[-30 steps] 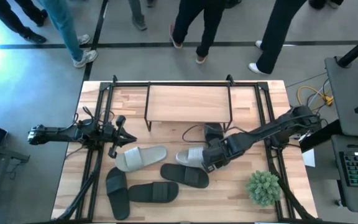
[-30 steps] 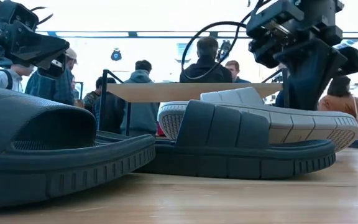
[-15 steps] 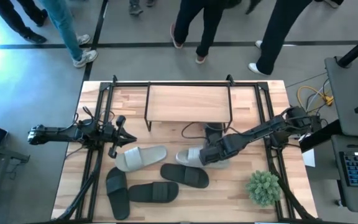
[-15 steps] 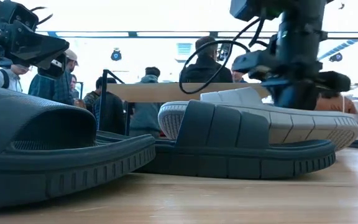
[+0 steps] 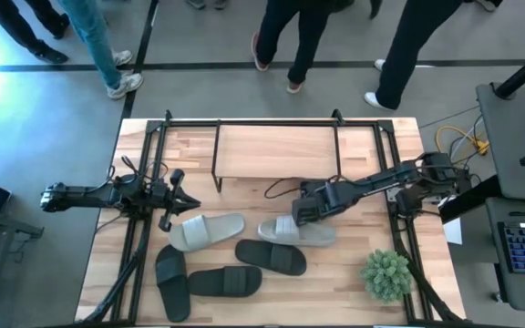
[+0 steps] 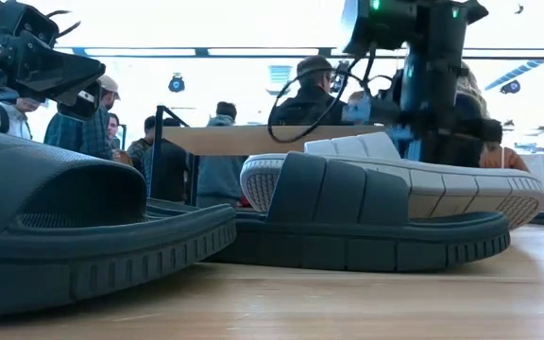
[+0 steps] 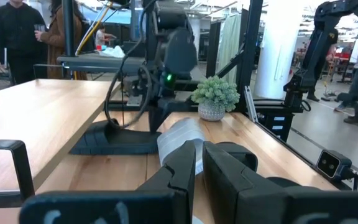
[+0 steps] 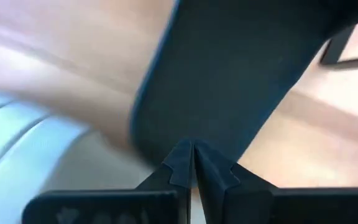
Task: Pick and place slides into the shelf
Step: Put the black slipper under the shelf, then put the gray slipper on the shelf
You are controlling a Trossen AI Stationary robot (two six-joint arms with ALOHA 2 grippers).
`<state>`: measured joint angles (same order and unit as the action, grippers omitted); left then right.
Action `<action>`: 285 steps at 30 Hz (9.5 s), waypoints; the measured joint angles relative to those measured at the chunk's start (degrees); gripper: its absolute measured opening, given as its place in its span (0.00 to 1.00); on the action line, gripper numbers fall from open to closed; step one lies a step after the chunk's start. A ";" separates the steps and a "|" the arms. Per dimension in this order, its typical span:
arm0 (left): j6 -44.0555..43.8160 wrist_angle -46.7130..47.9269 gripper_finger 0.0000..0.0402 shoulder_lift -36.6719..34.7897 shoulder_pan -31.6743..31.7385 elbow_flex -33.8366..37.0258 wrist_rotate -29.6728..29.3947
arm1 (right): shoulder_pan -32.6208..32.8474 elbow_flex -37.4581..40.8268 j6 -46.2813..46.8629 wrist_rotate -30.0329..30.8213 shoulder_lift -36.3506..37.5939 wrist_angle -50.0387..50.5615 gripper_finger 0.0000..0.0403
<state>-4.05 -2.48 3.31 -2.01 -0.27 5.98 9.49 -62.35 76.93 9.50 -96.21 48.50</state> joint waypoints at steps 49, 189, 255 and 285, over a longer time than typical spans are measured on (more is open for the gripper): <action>0.00 -0.04 0.04 0.02 0.01 0.00 0.00 | 6.13 -5.55 18.49 18.01 12.79 20.15 0.03; 0.00 -0.05 0.04 0.66 0.01 0.00 0.00 | 10.08 -7.32 32.51 18.94 -15.20 -34.55 0.37; 0.00 -0.03 0.04 0.79 0.00 0.00 0.00 | 5.45 -25.55 56.70 55.16 -1.85 2.72 0.03; -0.01 0.00 0.04 0.90 0.01 0.00 0.00 | -17.11 -23.89 57.02 53.13 -2.22 2.01 0.03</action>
<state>-4.06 -2.48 4.21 -2.00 -0.27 5.98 -7.62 -86.24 133.95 62.63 -98.43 50.51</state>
